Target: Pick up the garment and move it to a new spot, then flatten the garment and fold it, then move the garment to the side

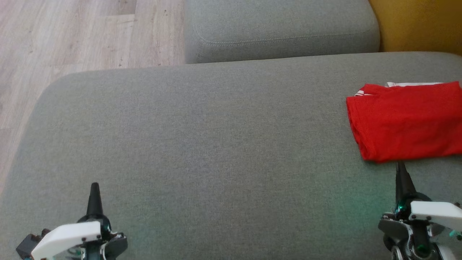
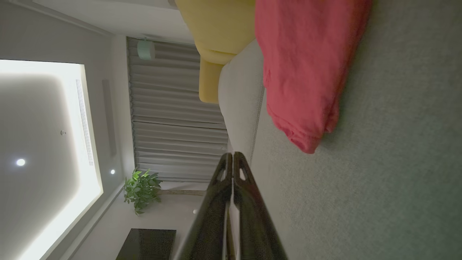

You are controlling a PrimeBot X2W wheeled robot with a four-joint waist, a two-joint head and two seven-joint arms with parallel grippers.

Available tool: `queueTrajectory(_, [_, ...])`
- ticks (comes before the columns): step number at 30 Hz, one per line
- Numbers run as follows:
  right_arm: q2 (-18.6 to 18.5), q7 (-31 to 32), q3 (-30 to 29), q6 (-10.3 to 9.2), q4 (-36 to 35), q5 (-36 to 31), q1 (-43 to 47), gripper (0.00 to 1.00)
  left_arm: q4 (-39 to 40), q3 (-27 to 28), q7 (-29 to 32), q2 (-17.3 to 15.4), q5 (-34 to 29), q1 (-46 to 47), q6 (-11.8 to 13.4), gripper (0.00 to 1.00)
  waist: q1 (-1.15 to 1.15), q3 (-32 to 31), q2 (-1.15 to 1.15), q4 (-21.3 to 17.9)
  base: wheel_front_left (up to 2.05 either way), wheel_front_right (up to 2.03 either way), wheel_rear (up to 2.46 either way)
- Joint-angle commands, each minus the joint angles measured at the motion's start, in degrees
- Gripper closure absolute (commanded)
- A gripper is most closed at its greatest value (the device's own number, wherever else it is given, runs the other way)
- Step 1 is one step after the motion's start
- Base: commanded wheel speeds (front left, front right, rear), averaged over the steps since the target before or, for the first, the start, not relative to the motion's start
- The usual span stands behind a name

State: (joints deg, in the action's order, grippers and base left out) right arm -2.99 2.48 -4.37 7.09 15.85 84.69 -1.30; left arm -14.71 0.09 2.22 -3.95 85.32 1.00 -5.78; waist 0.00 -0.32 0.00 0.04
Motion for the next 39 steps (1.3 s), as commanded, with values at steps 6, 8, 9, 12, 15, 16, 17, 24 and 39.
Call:
queueTrajectory(6, [-1.26,1.53,0.21,0.38,-1.93,5.25,-3.92,1.00,1.06,3.13,1.37,-0.69,5.09,4.09,-1.14,1.00,0.00,0.26,0.00,-0.02,0.00,0.00,0.00])
queueTrajectory(8, [-1.25,1.87,0.04,0.39,-1.93,6.58,-4.19,1.00,0.96,3.45,1.71,-0.67,6.40,4.41,-1.34,1.00,0.00,0.35,0.00,-0.03,0.00,0.00,0.00])
queueTrajectory(9, [-1.25,2.04,-0.04,0.39,-1.94,7.25,-4.33,1.00,0.91,3.62,1.89,-0.66,7.06,4.57,-1.44,1.00,0.00,0.39,0.00,-0.03,0.00,0.00,0.00])
queueTrajectory(12, [-1.24,2.51,-0.28,0.40,-1.94,9.03,-4.71,1.00,0.77,4.06,2.36,-0.63,8.82,4.99,-1.70,1.00,0.00,0.50,0.00,-0.04,0.00,0.00,0.00])
queueTrajectory(15, [-1.19,2.56,-0.35,0.40,-1.93,8.98,-4.71,1.00,0.77,4.14,2.43,-0.58,8.75,5.00,-1.70,1.00,0.00,0.50,0.00,-0.04,0.00,0.00,0.00])
queueTrajectory(16, [-1.17,2.58,-0.37,0.40,-1.93,8.96,-4.72,1.00,0.77,4.17,2.45,-0.56,8.73,5.00,-1.70,1.00,0.00,0.50,0.00,-0.04,0.00,0.00,0.00])
queueTrajectory(17, [-1.16,2.60,-0.40,0.40,-1.93,8.94,-4.72,1.00,0.77,4.20,2.47,-0.54,8.71,5.00,-1.70,1.00,0.00,0.50,0.00,-0.04,0.00,0.00,0.00])
queueTrajectory(24, [-1.06,2.70,-0.53,0.40,-1.92,8.83,-4.73,1.00,0.76,4.35,2.60,-0.43,8.58,5.01,-1.70,1.00,0.00,0.50,0.00,-0.04,0.00,0.00,0.00])
queueTrajectory(39, [-0.86,2.93,-0.81,0.40,-1.90,8.59,-4.75,1.00,0.74,4.70,2.88,-0.18,8.29,5.04,-1.70,1.00,0.00,0.50,0.00,-0.04,0.00,0.00,0.00])
